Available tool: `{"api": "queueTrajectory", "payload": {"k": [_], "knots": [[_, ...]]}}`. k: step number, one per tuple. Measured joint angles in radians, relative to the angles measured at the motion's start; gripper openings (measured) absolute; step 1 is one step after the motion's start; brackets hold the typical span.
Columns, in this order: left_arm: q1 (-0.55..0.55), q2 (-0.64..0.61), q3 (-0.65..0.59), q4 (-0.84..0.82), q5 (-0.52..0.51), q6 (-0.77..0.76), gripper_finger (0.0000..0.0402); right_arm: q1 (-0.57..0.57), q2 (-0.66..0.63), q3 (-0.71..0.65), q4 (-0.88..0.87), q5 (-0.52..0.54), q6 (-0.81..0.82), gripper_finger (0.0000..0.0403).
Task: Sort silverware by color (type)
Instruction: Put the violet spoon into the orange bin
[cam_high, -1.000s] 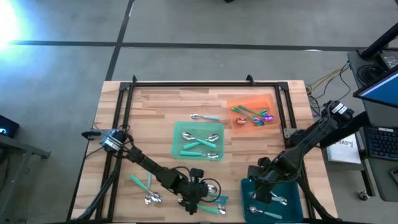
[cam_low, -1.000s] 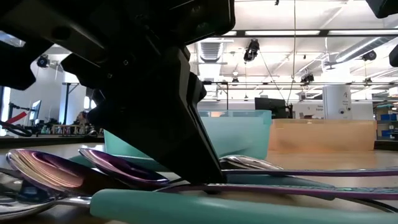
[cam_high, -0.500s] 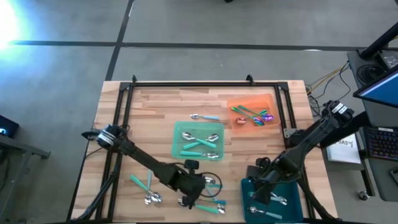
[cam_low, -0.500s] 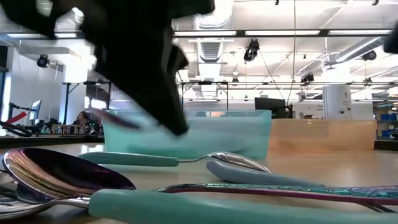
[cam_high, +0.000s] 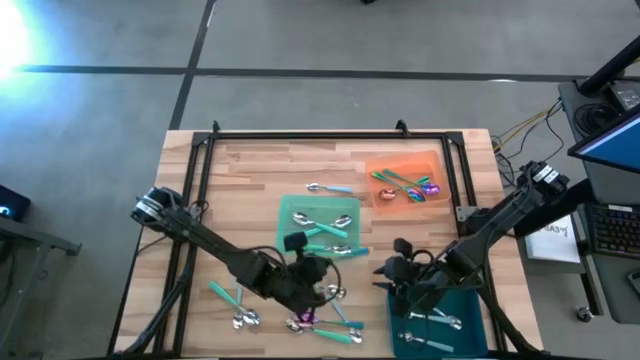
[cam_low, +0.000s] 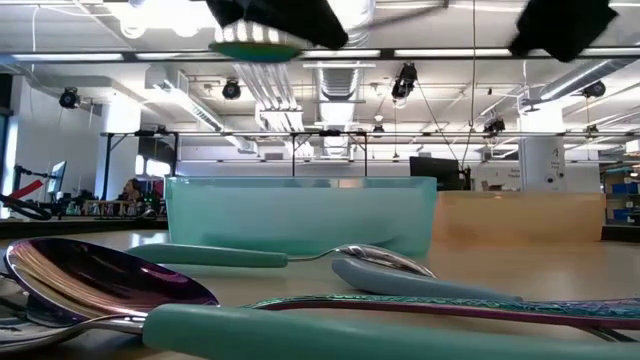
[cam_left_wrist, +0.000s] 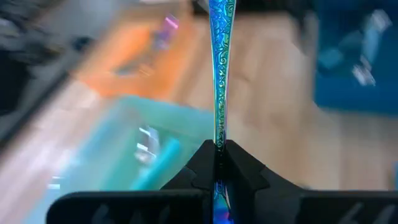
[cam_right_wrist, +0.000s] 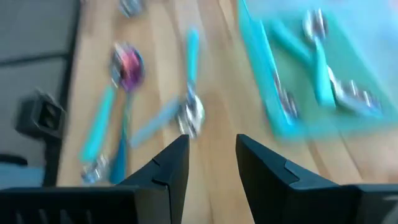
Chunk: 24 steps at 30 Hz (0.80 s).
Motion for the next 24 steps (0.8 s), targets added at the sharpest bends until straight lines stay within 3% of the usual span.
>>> {"api": "queueTrajectory", "payload": {"k": [5,12,16,24], "knots": [[-0.031,-0.026,0.000,0.001,-0.173,-0.081,0.0002,-0.025,0.000,-0.052,0.308,0.060,-0.238,0.0123],[-0.059,-0.011,-0.005,0.128,-0.236,-0.109,0.0002,-0.136,0.000,-0.155,0.654,0.024,-0.369,0.0123],[-0.059,0.004,-0.006,0.219,-0.241,-0.066,0.0002,-0.202,0.001,-0.190,0.775,-0.072,-0.369,0.0123],[-0.061,0.012,-0.008,0.225,-0.265,-0.061,0.0002,-0.244,0.001,-0.188,0.839,-0.142,-0.411,0.0123]]}}
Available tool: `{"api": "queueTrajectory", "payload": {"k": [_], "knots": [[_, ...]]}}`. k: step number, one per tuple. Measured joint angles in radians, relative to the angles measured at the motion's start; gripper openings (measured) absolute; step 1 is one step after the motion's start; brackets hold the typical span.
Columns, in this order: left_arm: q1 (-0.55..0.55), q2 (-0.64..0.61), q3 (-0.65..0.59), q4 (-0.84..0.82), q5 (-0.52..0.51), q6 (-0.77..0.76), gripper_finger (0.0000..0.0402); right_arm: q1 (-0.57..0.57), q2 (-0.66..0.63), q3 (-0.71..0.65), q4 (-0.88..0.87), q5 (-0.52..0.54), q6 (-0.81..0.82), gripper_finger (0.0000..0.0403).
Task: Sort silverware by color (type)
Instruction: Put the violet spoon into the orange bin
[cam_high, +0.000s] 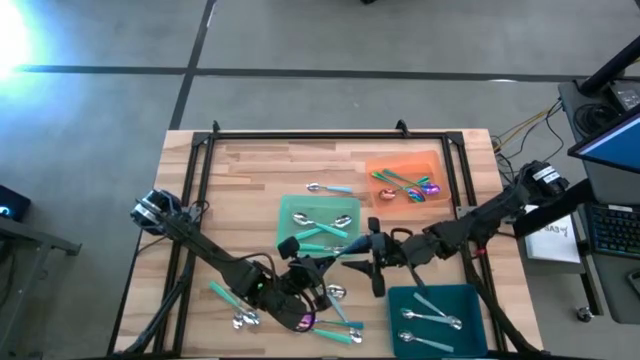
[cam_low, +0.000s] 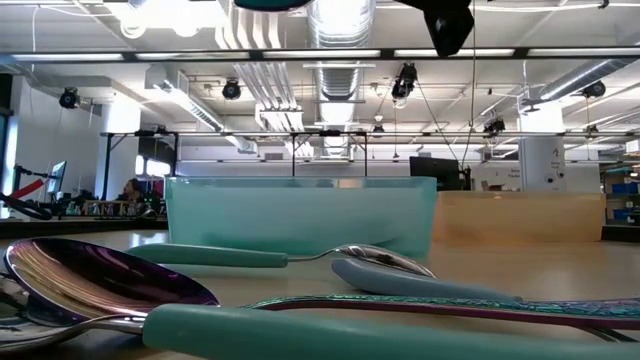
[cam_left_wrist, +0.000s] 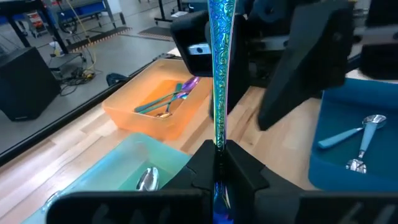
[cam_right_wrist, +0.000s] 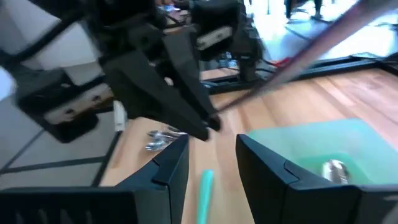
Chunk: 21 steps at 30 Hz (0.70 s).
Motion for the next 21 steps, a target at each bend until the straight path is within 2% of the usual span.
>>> {"api": "queueTrajectory", "payload": {"k": [15,21], "knots": [[0.002,0.004,-0.005,0.047,-0.031,0.000,0.0002,-0.058,0.000,0.001,0.053,-0.026,-0.022,0.0122],[0.007,0.004,-0.008,0.059,-0.021,-0.005,0.0002,-0.061,0.000,0.002,0.119,-0.024,-0.054,0.0107]]}}
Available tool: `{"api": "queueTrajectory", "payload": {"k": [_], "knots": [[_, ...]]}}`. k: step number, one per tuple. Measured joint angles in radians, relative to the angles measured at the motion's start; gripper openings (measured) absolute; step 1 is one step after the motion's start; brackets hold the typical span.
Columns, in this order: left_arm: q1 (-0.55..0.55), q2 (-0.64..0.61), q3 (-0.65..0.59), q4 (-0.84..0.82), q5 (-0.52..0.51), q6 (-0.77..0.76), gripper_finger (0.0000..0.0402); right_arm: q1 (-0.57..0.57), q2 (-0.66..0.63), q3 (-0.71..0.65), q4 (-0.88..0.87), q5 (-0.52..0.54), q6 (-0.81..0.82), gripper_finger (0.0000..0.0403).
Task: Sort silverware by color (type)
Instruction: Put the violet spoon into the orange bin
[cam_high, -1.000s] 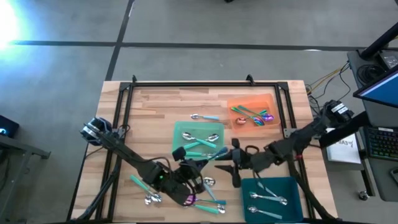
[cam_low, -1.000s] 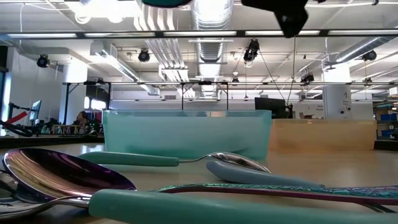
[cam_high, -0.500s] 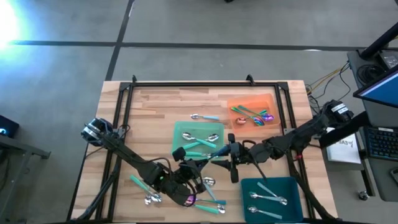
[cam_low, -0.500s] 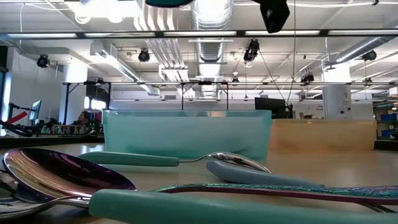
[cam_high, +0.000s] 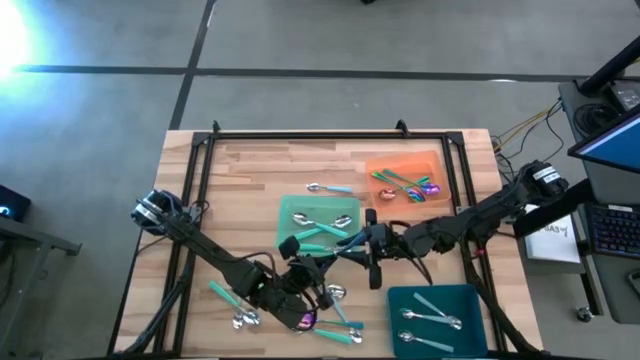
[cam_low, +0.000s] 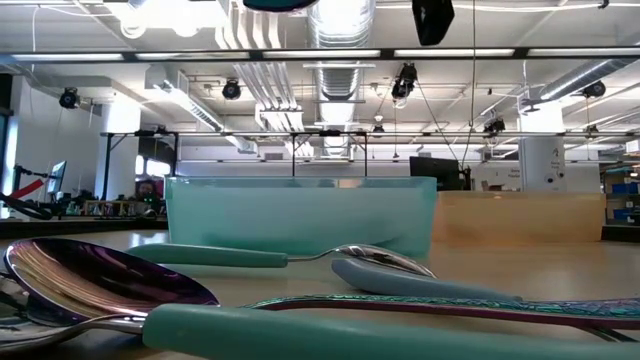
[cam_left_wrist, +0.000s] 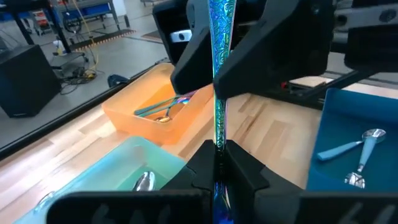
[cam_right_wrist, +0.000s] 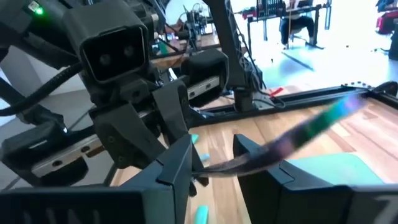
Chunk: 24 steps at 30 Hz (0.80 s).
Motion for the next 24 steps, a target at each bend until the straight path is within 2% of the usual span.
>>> {"api": "queueTrajectory", "payload": {"k": [5,11,17,24], "knots": [[0.006,0.000,0.000,0.029,0.001,0.005,0.0002,-0.005,0.000,0.000,0.016,0.000,-0.010,0.0079],[0.015,0.000,-0.001,0.039,0.003,0.028,0.0002,-0.009,0.000,0.000,0.045,-0.019,-0.027,0.0019],[0.015,0.000,0.000,0.045,0.000,0.060,0.0008,-0.016,0.000,0.005,0.049,-0.052,-0.041,0.0013],[0.016,0.000,0.034,0.047,-0.007,0.102,0.0061,-0.019,-0.002,0.045,0.014,-0.035,-0.088,0.0011]]}}
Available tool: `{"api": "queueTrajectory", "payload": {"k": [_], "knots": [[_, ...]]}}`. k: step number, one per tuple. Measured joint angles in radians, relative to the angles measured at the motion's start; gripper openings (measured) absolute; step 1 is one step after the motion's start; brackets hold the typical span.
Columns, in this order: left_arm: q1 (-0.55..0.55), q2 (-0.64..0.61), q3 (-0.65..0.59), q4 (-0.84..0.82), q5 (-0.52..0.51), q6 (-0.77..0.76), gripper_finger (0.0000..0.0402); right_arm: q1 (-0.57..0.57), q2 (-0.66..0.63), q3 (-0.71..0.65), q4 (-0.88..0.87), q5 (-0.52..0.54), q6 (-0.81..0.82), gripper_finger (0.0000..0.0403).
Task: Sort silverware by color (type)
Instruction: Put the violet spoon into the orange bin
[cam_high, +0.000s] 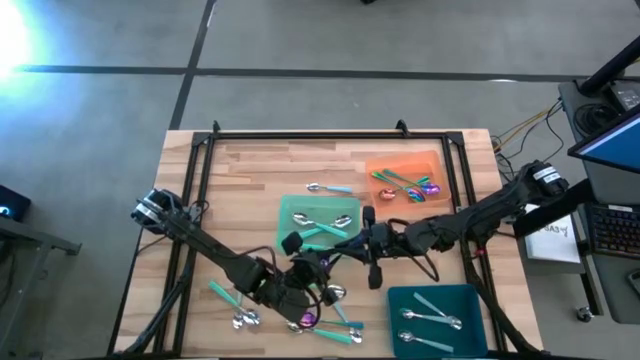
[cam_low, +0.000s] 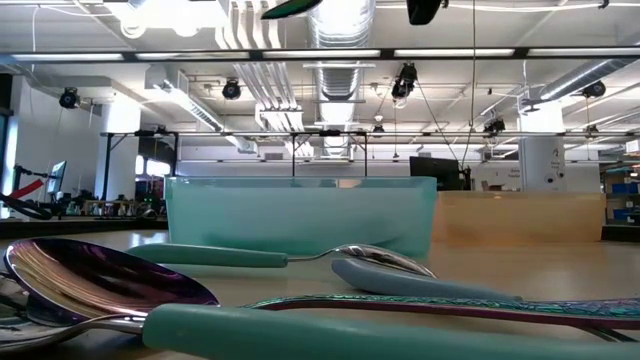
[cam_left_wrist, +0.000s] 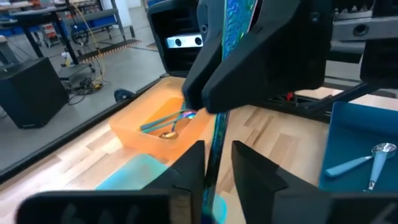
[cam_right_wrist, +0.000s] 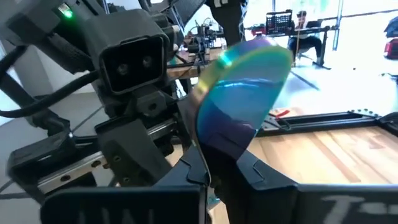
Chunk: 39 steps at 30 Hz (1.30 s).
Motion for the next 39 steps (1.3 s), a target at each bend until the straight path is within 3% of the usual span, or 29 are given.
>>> {"api": "queueTrajectory", "payload": {"k": [7,10,14,25,29,39], "knots": [[0.002,0.000,0.055,-0.033,-0.007,0.084,0.0109,-0.023,-0.029,0.096,-0.265,0.089,-0.013,0.0003],[-0.004,0.000,0.078,-0.052,0.035,0.089,0.0125,-0.035,-0.051,0.151,-0.431,0.208,-0.030,0.0003],[-0.003,0.000,0.103,-0.082,0.070,0.116,0.0138,-0.041,-0.075,0.248,-0.742,0.372,-0.016,0.0004],[-0.003,-0.003,0.162,-0.280,0.065,0.104,0.0143,-0.177,-0.088,0.439,-1.607,0.499,0.236,0.0007],[-0.002,-0.004,0.174,-0.352,0.062,0.086,0.0143,-0.276,-0.088,0.416,-1.698,0.506,0.262,0.0008],[-0.001,-0.033,0.176,-0.540,0.034,-0.045,0.0141,-0.532,-0.046,0.270,-1.690,0.477,0.199,0.0008]]}}
